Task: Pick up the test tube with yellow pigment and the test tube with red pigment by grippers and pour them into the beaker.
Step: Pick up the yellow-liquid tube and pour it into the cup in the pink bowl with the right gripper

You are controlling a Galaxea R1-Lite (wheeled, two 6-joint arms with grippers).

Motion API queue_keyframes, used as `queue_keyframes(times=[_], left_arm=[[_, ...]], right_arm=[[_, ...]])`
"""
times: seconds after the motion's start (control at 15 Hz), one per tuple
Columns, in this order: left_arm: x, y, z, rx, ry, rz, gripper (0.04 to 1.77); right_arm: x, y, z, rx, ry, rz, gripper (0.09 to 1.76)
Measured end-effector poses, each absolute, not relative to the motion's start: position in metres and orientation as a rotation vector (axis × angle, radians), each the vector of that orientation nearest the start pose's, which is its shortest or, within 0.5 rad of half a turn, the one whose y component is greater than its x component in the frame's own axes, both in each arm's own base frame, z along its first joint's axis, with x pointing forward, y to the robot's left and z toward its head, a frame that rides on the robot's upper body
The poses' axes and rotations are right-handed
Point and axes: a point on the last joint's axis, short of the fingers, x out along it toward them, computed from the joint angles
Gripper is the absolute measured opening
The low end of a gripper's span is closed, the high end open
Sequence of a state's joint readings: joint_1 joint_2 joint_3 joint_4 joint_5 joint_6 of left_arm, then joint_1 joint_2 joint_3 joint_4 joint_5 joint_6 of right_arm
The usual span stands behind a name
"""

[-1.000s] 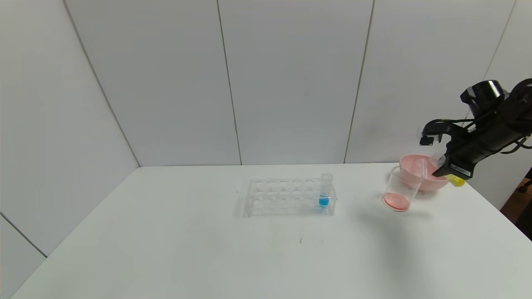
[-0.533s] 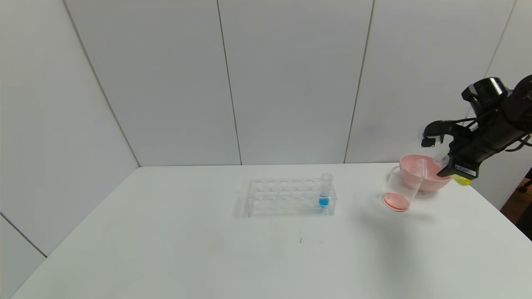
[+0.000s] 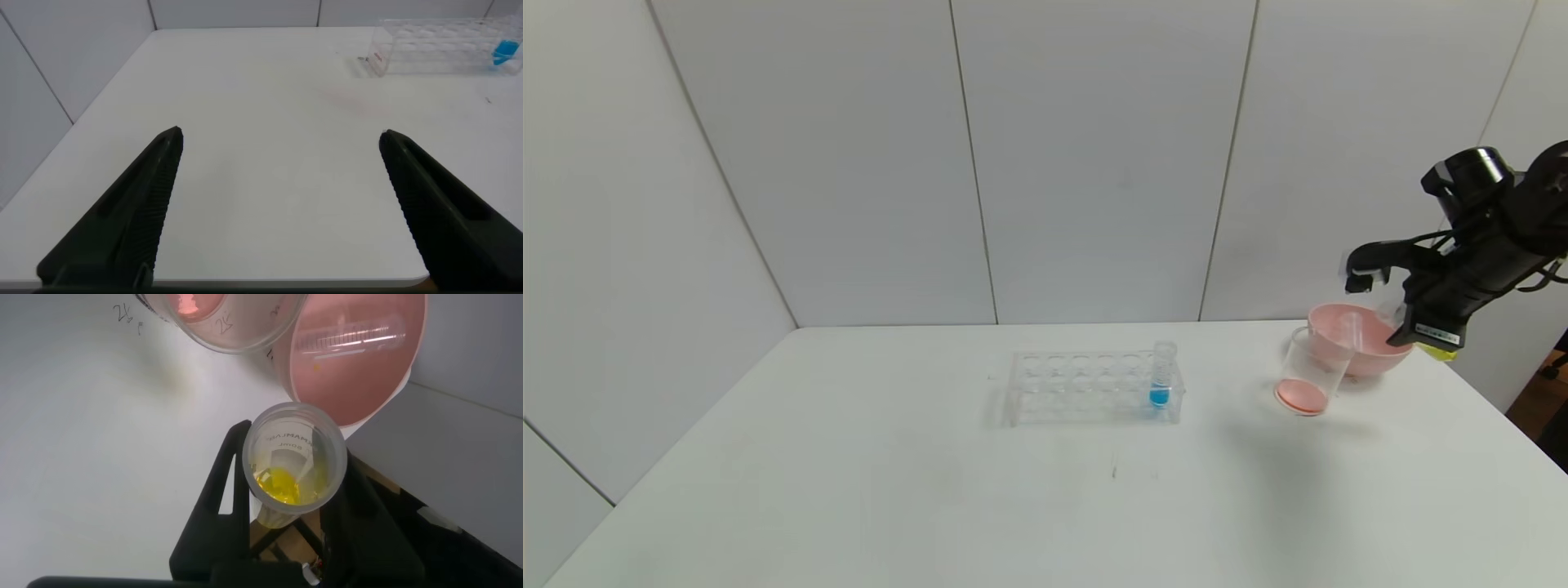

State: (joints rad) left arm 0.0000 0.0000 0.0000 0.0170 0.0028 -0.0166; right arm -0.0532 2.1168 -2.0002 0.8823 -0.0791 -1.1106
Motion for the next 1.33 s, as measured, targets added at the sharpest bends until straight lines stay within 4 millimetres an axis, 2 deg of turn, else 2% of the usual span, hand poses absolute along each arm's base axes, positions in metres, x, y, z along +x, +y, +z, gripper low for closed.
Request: queue_keyframes(times=[1.33], left_arm=[[-0.023, 0.0, 0.074, -0.017, 0.017, 0.003, 1.72]], right_arm=[[0.402, 0.003, 0.212, -1.226, 1.081, 0.327, 0.55]])
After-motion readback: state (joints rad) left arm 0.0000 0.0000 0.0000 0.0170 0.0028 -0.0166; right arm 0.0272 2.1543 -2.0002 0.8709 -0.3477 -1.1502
